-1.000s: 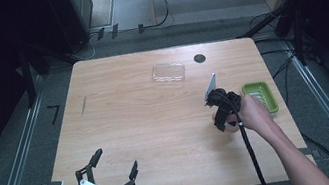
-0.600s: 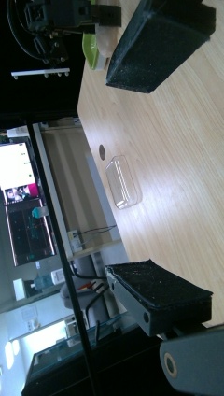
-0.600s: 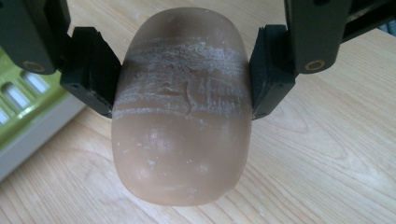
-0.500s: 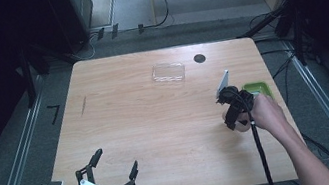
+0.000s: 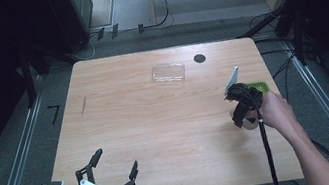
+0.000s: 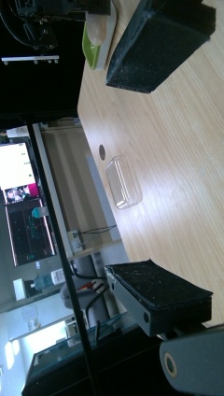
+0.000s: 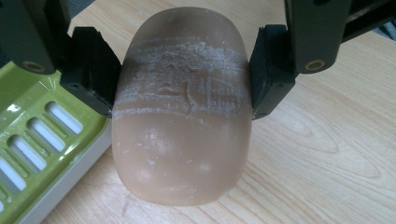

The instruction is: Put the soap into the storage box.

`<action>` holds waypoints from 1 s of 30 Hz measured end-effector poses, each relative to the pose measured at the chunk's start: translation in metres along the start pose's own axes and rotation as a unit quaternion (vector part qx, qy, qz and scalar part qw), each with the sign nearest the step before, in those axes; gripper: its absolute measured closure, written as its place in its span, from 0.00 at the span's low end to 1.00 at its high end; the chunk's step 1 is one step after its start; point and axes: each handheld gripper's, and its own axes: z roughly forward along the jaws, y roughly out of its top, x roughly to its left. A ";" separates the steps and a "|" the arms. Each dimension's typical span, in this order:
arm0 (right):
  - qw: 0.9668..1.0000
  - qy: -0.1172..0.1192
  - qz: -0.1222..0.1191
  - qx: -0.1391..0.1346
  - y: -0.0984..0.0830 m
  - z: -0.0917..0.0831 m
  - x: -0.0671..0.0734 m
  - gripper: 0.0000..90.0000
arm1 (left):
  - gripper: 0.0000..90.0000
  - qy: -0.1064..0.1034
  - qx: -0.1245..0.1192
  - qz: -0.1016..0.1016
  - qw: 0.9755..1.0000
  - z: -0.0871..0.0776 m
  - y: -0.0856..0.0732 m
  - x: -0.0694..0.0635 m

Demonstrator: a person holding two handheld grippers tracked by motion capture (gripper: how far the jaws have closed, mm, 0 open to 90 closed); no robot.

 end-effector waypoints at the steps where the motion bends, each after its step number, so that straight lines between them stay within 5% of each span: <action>1: 1.000 -0.001 0.001 0.001 0.000 0.000 -0.001 0.37 | 0.11 0.000 0.000 0.000 1.000 0.000 0.000 0.000; 30: 0.999 -0.001 0.042 -0.009 -0.014 -0.006 -0.034 0.37 | 0.11 -0.001 0.001 0.001 1.000 0.000 0.000 0.000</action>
